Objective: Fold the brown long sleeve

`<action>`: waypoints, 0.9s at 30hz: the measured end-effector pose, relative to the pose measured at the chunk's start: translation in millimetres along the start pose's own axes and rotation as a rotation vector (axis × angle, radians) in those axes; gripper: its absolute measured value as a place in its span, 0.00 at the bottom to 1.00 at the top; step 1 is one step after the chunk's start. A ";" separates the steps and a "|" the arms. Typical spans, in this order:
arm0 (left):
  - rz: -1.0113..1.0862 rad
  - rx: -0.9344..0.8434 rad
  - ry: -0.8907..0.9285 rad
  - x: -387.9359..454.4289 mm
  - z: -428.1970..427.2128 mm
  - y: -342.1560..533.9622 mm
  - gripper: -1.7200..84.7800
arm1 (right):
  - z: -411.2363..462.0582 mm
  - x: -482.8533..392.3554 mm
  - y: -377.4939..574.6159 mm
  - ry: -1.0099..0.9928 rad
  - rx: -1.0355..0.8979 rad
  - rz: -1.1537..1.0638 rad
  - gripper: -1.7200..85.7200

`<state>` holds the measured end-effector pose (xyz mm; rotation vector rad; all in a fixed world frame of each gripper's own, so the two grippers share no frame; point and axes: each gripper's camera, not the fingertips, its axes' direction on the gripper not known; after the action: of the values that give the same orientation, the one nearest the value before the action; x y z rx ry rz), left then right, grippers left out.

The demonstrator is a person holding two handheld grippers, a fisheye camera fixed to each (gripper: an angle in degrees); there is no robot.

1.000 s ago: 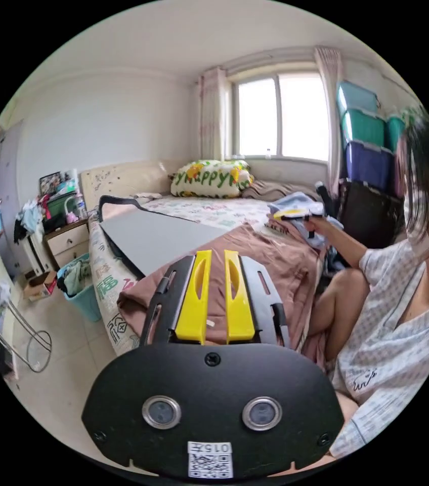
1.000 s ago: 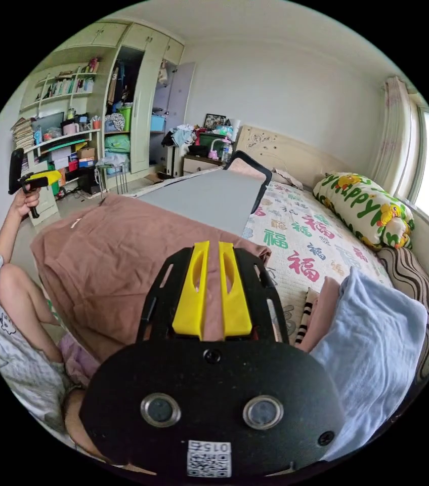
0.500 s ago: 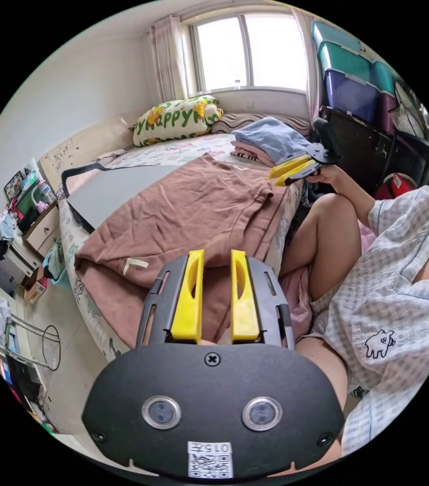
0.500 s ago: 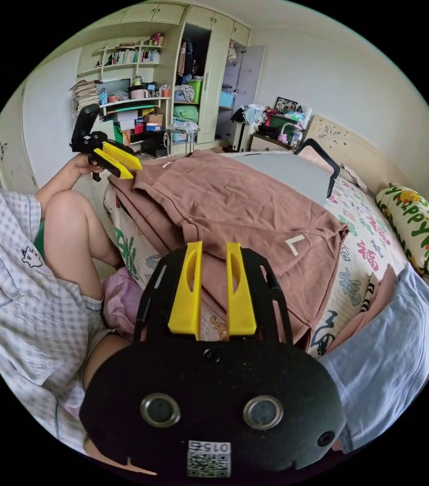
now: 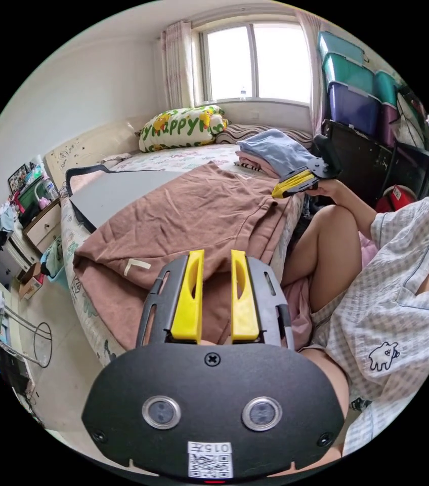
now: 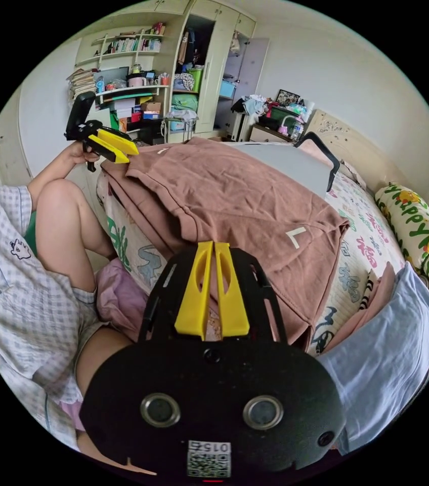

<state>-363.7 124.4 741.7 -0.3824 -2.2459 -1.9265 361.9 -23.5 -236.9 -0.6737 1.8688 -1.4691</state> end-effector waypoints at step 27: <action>-0.024 -0.020 0.081 -38.5 -9.3 -1.0 0.02 | -30.8 10.5 50.6 -0.091 0.210 0.162 0.09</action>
<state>-327.7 111.6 731.4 -0.2761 -2.1918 -1.9410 331.7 0.3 -283.3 -0.4697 1.6323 -1.4778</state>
